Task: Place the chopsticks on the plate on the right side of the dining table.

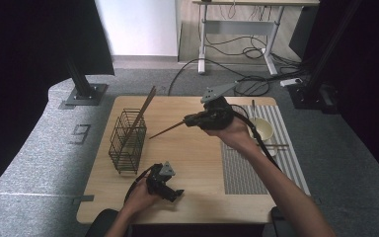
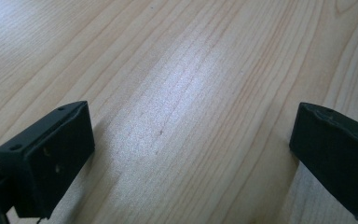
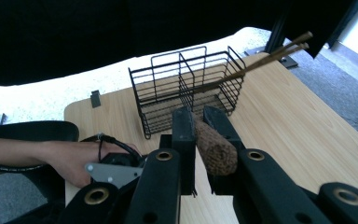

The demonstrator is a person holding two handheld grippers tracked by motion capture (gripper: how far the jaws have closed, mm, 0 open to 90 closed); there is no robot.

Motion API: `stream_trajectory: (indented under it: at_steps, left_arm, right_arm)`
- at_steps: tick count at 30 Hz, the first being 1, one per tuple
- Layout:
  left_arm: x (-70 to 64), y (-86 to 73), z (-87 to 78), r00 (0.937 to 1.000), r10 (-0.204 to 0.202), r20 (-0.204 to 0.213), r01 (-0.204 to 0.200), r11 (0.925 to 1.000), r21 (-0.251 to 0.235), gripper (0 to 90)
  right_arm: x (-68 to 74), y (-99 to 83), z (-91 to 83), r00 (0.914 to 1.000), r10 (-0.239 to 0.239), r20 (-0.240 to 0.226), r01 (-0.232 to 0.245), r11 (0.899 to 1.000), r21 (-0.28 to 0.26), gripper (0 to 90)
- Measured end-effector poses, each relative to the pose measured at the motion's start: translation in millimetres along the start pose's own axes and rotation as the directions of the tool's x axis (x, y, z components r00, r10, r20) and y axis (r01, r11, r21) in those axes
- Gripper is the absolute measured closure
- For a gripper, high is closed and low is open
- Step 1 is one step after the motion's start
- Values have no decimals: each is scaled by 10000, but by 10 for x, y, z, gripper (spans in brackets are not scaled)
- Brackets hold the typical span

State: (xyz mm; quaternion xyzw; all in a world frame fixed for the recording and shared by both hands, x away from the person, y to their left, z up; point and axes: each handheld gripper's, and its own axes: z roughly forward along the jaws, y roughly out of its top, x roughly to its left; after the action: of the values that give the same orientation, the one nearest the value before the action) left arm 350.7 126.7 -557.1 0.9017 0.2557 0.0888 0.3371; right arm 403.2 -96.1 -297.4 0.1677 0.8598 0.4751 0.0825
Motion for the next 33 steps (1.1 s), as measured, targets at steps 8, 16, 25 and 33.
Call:
stream_trajectory:
  at_steps: [8,16,25,33]
  left_arm:
    - [49,33,-16,9991,-412,-57,413,9989,242,0]
    - [143,62,-123,9983,-569,-121,570,9983,101,0]
    - [210,158,-276,9980,-614,-153,604,9966,-561,92]
    - [228,254,-345,9995,-289,-83,278,9933,-1119,152]
  right_arm:
    - [-39,-160,-228,9993,105,370,-108,9999,92,823]
    - [-43,-351,-386,9976,142,674,-163,9994,305,823]
    - [3,-585,-528,9966,350,748,-368,9991,228,823]
    - [97,-794,-572,9972,477,575,-494,9984,289,823]
